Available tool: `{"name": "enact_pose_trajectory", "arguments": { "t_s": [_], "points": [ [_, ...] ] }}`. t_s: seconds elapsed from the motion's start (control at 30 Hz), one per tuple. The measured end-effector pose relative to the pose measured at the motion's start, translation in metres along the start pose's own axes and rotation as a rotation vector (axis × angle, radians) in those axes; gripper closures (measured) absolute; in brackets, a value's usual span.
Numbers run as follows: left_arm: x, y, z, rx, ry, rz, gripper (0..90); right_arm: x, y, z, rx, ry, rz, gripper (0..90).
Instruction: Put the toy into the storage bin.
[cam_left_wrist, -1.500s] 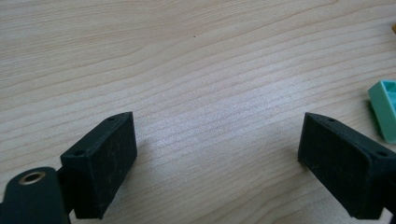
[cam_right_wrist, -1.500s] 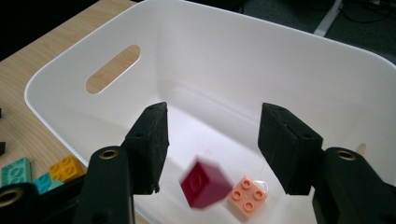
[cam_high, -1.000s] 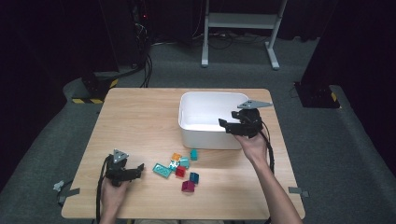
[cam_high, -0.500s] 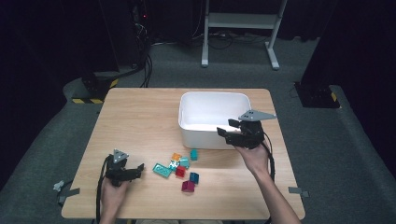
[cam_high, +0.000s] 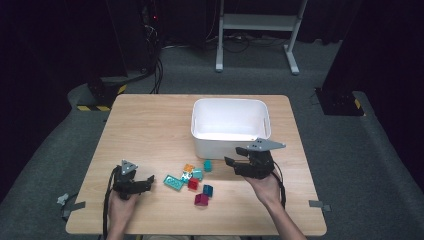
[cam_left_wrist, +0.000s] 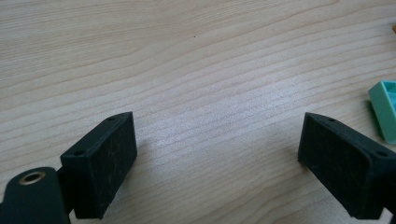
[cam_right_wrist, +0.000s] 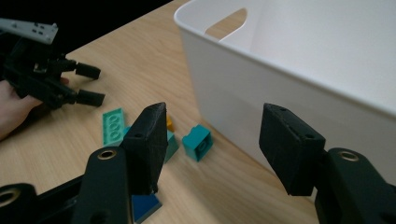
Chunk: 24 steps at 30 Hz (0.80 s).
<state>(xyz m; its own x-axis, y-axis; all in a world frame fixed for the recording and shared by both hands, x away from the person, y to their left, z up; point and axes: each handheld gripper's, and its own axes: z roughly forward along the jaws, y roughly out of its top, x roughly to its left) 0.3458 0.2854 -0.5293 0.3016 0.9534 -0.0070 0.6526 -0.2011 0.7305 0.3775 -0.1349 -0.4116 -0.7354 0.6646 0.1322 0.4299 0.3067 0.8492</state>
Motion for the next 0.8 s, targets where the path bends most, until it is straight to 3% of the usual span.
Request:
{"name": "enact_pose_trajectory", "arguments": {
  "t_s": [0.43,0.8],
  "points": [
    [0.000,0.000,0.000,0.000,0.000,0.000,11.5,0.026,-0.050,0.031,0.081,0.074,0.009,42.1],
    [0.000,0.000,0.000,0.000,0.000,0.000,11.5,0.043,-0.071,0.054,0.148,0.120,-0.024,41.9]
  ]
}}
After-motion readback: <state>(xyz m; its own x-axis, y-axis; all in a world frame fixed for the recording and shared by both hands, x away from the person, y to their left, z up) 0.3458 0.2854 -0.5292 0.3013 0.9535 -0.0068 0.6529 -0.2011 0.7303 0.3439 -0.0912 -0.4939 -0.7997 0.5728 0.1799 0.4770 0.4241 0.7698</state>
